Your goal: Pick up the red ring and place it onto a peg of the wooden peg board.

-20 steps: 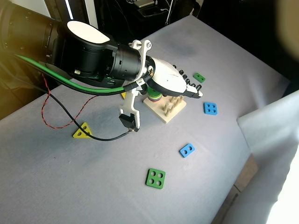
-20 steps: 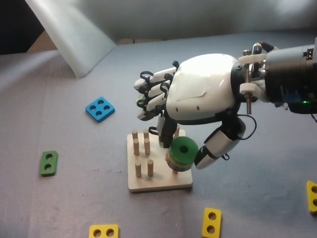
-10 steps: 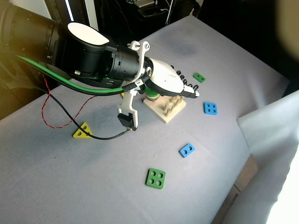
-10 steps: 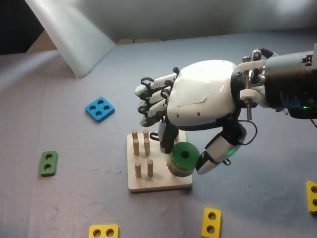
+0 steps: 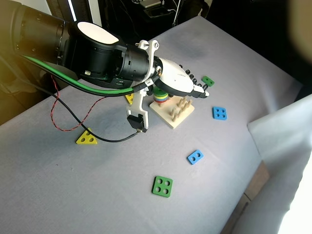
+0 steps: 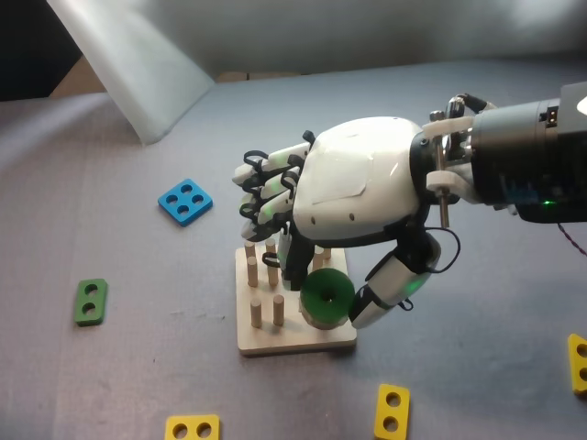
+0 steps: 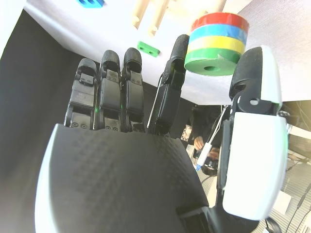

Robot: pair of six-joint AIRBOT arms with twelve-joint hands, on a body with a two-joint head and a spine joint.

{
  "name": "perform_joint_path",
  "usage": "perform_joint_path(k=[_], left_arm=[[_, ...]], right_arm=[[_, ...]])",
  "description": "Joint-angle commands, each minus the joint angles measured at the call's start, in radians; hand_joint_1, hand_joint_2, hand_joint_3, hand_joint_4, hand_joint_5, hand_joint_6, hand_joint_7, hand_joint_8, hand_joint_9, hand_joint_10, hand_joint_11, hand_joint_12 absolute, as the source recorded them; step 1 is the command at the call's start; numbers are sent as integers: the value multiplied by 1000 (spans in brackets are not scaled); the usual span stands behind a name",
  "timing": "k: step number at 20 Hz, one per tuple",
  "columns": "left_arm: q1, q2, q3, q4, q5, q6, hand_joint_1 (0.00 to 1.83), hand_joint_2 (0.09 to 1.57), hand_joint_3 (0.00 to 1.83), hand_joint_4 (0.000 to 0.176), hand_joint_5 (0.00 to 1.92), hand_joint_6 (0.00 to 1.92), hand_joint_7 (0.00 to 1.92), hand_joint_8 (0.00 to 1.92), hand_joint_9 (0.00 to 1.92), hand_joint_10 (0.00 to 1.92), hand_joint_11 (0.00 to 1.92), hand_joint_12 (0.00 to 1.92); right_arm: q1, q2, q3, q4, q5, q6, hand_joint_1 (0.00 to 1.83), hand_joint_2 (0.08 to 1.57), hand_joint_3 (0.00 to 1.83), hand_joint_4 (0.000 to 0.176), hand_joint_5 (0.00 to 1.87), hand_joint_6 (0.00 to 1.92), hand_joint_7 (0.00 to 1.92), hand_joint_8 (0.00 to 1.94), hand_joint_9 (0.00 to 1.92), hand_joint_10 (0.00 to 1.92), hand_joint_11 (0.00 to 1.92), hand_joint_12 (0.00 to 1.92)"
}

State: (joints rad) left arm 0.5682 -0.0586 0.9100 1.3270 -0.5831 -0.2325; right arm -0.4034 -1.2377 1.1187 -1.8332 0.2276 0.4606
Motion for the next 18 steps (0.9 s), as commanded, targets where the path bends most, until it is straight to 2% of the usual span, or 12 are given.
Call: perform_joint_path(k=[1, 6, 15, 18], left_arm=[[-8, 3, 8, -48, 0, 6, 453, 1571, 79, 0, 909, 1921, 1035, 1921, 1062, 1921, 1121, 1921], [-8, 2, 9, -48, 0, 6, 493, 1571, 62, 0, 899, 1921, 1027, 1921, 1052, 1921, 1137, 1921], [-8, 1, 9, -47, 0, 6, 495, 1571, 59, 0, 896, 1921, 1022, 1921, 1035, 1921, 1113, 1921], [-8, 1, 9, -47, 0, 6, 496, 1571, 59, 0, 904, 1921, 1023, 1921, 1047, 1921, 1126, 1921]], right_arm=[[3, -4, 8, 2, -19, -6, 1060, 1047, 0, 176, 1122, 752, 378, 4, 208, 4, 0, 0], [4, -4, 26, 2, -19, -5, 1075, 1028, 0, 176, 1176, 662, 425, 7, 224, 7, 0, 0], [-1, -12, 27, 2, -23, 3, 1075, 1026, 0, 176, 1175, 661, 418, 1, 216, 3, 0, 0], [-13, -22, 31, 2, -29, 26, 1066, 1036, 2, 176, 1144, 714, 400, 4, 193, 4, 0, 0]])
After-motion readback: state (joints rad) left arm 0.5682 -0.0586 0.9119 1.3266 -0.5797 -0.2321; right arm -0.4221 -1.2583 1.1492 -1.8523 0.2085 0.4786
